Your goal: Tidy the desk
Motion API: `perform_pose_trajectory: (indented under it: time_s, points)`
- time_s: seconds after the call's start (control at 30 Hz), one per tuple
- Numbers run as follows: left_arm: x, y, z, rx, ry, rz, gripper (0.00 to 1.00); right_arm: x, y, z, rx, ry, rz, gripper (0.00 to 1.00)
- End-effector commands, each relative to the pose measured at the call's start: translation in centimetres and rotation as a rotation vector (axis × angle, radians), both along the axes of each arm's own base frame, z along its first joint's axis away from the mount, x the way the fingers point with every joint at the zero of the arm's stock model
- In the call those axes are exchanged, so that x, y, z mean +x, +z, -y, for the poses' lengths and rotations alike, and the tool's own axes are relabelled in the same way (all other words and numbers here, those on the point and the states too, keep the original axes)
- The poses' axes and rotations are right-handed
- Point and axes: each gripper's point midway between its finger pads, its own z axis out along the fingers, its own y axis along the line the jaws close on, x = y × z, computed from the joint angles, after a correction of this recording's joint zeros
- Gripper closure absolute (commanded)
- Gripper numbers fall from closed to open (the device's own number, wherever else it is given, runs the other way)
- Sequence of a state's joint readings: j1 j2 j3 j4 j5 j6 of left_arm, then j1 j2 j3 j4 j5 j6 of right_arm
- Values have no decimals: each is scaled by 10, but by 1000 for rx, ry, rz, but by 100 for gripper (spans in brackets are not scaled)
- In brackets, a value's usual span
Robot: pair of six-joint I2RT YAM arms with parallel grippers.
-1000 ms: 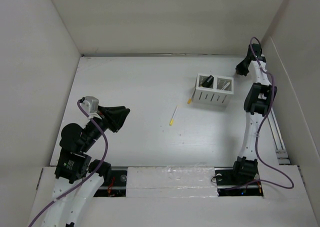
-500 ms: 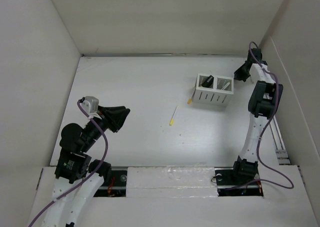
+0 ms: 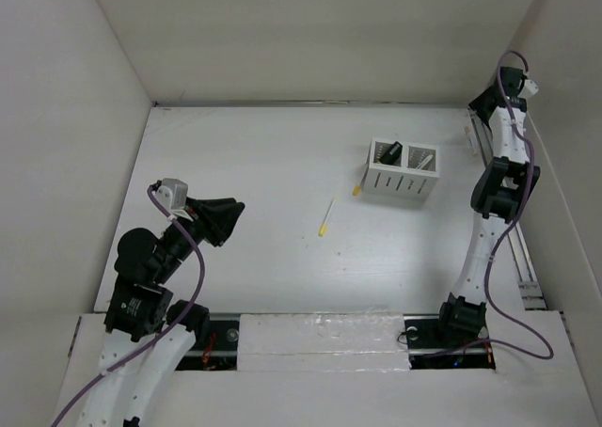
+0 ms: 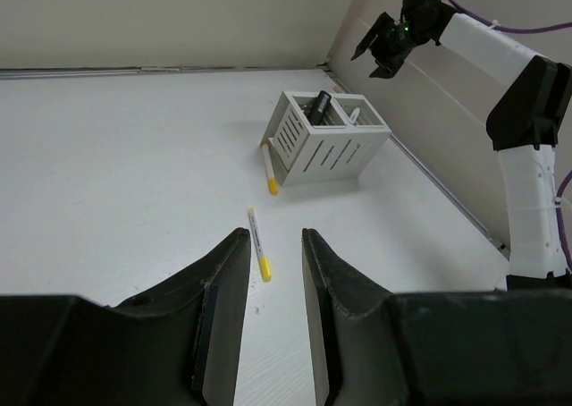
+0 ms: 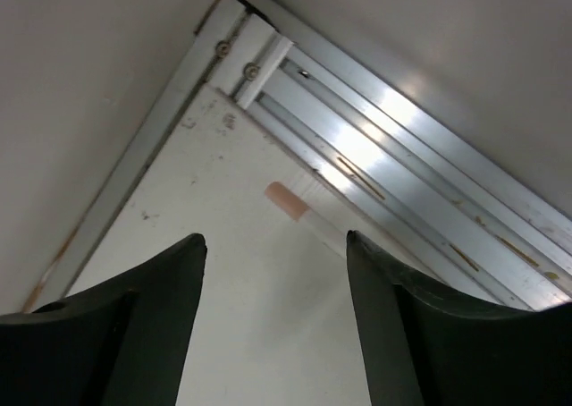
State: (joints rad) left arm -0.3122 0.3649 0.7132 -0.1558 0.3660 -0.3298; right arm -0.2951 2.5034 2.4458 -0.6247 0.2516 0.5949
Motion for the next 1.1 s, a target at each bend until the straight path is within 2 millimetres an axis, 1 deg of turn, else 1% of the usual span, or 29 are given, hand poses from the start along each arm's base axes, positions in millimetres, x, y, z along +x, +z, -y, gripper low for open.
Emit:
perform_pose_trajectory:
  time_s: [0.0,0.03,0.1,0.2,0.23,0.27,0.37,0.57,0.7,0.77,0.8,0.83,0.87,0.9,0.93,0.97,1.03,1.07]
  points:
    - [3,16,-2,1,14,46,74,-13,-21,11,-37,16,-104,29]
    - [3,17,-2,2,14,46,74,-12,-24,6,-28,56,-110,30]
    - [3,16,-2,5,11,45,74,-14,-33,6,13,102,-122,30]
    - [3,17,-2,6,14,47,74,-14,-43,-6,64,157,-134,31]
    - [1,17,-1,6,6,49,74,-15,-48,-8,71,163,-142,32]
    - [1,17,-1,7,6,48,74,-14,-47,-8,74,165,-140,34]
    - [0,18,-2,4,8,55,74,-18,-50,-7,70,154,-155,38]
    - [-2,18,-2,2,5,57,74,-24,-59,0,58,110,-197,38]
    - [-2,19,-2,0,6,59,74,-23,-51,3,37,94,-167,39]
    - [-2,18,-2,0,5,59,74,-24,-54,4,36,97,-178,39]
    - [-2,18,-2,0,6,58,74,-28,-66,2,50,102,-214,38]
    - [-2,19,-2,1,5,61,74,-25,-62,1,52,114,-206,39]
    - [-2,19,-2,1,3,60,74,-25,-67,-3,70,131,-210,39]
    - [-2,18,-1,2,3,59,74,-24,-67,-5,75,137,-210,39]
    - [-2,18,-2,0,6,58,74,-25,-71,-6,84,145,-216,41]
    - [-2,18,-2,2,6,57,74,-23,-68,-7,86,151,-209,47]
    - [-2,18,-2,2,5,57,74,-22,-69,-14,113,180,-202,53]
    - [-2,19,-2,1,3,60,74,-23,-73,-16,122,187,-208,56]
